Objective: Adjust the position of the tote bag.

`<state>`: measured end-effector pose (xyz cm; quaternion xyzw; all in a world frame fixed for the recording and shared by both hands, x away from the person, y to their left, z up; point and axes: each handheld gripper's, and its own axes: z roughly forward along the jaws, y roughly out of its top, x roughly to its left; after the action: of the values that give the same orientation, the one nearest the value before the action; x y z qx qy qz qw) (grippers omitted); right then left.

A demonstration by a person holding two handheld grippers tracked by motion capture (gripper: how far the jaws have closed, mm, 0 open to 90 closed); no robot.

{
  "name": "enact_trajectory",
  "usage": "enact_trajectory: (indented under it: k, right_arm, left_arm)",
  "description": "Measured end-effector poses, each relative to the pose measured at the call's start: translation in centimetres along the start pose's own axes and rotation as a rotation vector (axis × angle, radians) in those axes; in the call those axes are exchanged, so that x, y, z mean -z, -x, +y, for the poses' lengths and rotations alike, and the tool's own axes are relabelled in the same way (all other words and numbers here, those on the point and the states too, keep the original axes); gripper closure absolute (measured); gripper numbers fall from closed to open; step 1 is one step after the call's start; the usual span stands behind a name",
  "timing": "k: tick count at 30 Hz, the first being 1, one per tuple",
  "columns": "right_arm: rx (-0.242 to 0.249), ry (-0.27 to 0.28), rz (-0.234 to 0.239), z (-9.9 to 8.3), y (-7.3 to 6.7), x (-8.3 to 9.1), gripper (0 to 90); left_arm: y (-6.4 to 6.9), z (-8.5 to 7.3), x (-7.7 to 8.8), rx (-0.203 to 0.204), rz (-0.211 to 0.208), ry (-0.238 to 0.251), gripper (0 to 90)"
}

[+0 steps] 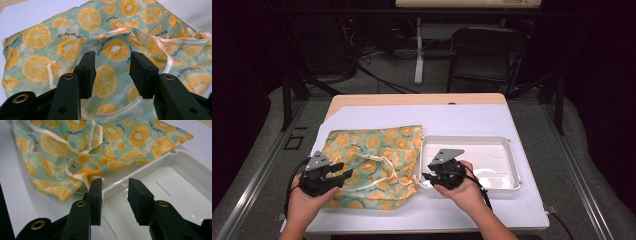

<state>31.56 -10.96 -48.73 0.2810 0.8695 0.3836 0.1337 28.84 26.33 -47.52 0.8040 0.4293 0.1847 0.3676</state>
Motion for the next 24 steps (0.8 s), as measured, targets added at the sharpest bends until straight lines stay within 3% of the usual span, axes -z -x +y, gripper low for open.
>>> enact_trajectory:
  k: [6, 13, 16, 24]
  right_arm:
    - [0.002, 0.009, 0.023, 0.3, -0.2, -0.2, 63.3]
    - [0.009, 0.012, 0.054, 0.6, -0.6, -0.7, 60.4]
    - [0.017, 0.021, 0.078, 0.9, -1.1, -0.9, 60.1]
    - [0.127, 0.042, 0.160, 1.6, -4.4, -1.9, 62.5]
  left_arm:
    - [0.9, -0.1, 0.2, -0.066, -0.066, -0.022, 49.3]
    - [2.6, -0.5, -0.5, -0.113, -0.065, -0.048, 48.0]
    - [2.8, -0.6, -0.4, -0.108, -0.055, -0.043, 48.0]
    - [2.1, -1.0, 0.5, -0.076, -0.035, 0.001, 48.2]
